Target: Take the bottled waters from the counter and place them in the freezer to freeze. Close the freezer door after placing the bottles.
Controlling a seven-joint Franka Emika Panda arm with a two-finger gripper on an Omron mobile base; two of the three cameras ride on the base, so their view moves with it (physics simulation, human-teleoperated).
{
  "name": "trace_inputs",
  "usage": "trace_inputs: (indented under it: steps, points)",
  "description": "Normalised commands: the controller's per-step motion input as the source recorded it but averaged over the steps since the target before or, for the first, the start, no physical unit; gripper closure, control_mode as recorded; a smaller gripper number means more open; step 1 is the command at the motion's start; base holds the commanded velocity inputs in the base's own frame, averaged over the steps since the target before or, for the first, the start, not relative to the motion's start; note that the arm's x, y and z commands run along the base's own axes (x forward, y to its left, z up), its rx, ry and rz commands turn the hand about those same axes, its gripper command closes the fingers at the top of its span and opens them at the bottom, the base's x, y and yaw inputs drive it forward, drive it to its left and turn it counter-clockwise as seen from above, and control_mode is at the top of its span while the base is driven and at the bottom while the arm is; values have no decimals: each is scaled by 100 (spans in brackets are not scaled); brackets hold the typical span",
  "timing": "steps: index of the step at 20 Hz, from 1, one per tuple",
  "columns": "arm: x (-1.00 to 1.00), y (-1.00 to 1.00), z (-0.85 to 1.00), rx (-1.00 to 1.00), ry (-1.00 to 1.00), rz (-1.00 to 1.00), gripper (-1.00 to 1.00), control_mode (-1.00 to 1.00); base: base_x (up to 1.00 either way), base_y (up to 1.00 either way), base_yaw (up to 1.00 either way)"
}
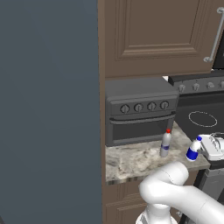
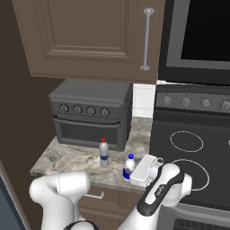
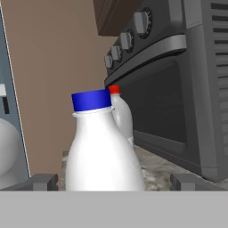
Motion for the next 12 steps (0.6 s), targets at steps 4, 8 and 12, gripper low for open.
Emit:
trace_inputs:
  steps: [4,8,12]
  points:
    - [0,8,0,0,0,0,-100,-100,0,0,0]
    - [0,3,0,0,0,0,-100,-100,0,0,0]
    - [0,10,0,0,0,0,-100,-100,0,0,0]
